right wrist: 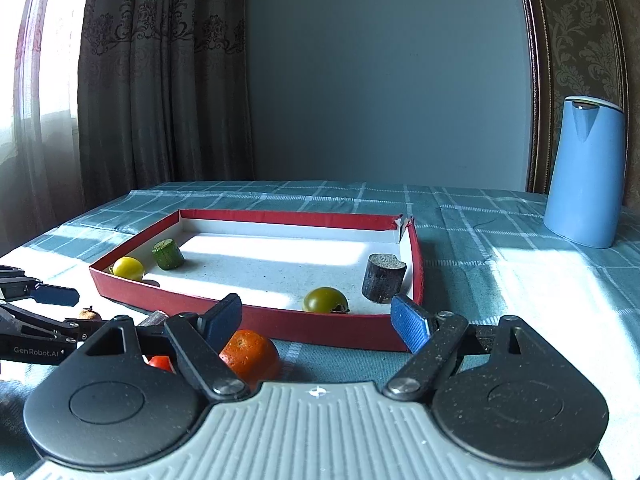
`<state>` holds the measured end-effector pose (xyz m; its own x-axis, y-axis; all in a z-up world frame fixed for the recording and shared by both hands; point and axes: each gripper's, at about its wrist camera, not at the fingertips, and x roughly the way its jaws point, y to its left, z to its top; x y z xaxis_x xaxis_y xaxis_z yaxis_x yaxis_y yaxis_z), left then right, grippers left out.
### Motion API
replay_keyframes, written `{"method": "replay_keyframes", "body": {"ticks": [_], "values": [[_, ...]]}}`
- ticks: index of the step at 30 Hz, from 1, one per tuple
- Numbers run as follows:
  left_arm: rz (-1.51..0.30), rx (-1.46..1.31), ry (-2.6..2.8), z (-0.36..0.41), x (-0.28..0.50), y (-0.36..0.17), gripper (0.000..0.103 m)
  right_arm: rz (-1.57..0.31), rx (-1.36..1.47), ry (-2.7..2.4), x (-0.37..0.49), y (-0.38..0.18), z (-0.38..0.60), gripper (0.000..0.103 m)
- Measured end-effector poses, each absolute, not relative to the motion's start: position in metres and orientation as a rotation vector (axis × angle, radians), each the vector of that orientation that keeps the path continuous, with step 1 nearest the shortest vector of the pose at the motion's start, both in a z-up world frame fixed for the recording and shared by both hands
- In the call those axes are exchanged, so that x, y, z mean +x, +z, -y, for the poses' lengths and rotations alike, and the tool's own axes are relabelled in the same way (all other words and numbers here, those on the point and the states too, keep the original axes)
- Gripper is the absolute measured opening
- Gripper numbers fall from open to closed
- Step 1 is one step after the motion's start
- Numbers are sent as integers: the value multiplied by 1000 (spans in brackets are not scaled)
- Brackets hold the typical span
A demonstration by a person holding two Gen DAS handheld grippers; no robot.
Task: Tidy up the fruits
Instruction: 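Move the right tool toward the mandarin orange, then close the right tool around the mandarin orange while the left tool grasps the tan longan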
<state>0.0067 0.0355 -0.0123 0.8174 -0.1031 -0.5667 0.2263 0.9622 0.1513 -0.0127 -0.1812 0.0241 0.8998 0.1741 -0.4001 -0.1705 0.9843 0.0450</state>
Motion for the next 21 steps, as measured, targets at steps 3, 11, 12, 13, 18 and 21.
{"method": "replay_keyframes", "body": {"ticks": [3, 11, 12, 13, 18, 21], "values": [[-588, 219, -176, -35, 6, -12, 61, -447, 19, 196, -11, 22, 182, 82], [-588, 219, -178, -35, 6, -12, 61, -523, -21, 261, -4, 16, 169, 82], [-589, 218, -179, -36, 6, -12, 61, -529, -32, 263, -4, 16, 167, 82], [-588, 219, -178, -35, 6, -13, 61, -539, -43, 260, -2, 15, 165, 82], [-589, 217, -177, -36, 7, -12, 61, -571, -33, 255, 4, 11, 162, 81], [-589, 219, -177, -36, 7, -13, 61, -577, -50, 257, 6, 10, 157, 81]]}}
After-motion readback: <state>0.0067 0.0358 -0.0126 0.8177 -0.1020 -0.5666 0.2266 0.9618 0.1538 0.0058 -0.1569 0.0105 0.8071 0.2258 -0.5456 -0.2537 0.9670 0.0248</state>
